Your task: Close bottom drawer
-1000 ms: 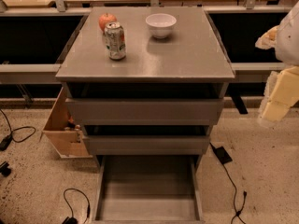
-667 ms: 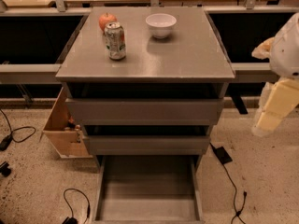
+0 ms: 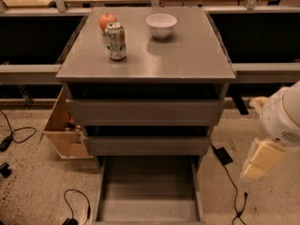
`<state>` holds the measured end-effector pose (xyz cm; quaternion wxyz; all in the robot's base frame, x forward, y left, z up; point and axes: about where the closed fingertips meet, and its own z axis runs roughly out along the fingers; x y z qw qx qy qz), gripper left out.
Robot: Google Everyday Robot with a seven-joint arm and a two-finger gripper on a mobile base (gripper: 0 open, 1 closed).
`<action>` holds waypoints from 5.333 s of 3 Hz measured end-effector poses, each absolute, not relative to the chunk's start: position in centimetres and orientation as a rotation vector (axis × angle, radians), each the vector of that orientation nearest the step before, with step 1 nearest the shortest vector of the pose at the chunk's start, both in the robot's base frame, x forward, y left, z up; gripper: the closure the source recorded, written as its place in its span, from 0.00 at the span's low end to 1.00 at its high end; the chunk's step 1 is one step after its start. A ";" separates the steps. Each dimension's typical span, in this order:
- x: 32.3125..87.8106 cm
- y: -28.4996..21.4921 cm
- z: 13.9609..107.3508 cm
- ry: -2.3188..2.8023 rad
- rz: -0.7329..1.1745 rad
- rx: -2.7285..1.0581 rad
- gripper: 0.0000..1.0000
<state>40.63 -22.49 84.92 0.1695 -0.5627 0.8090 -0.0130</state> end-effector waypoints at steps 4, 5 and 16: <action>38.5 -22.9 71.6 2.394 0.043 -1.478 0.00; 38.3 -22.9 64.8 2.466 0.132 -1.410 0.19; 35.0 -19.3 16.8 2.514 0.823 -1.025 1.00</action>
Offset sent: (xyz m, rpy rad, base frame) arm -0.0414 -0.0055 -0.1764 0.1103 0.1027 -0.1248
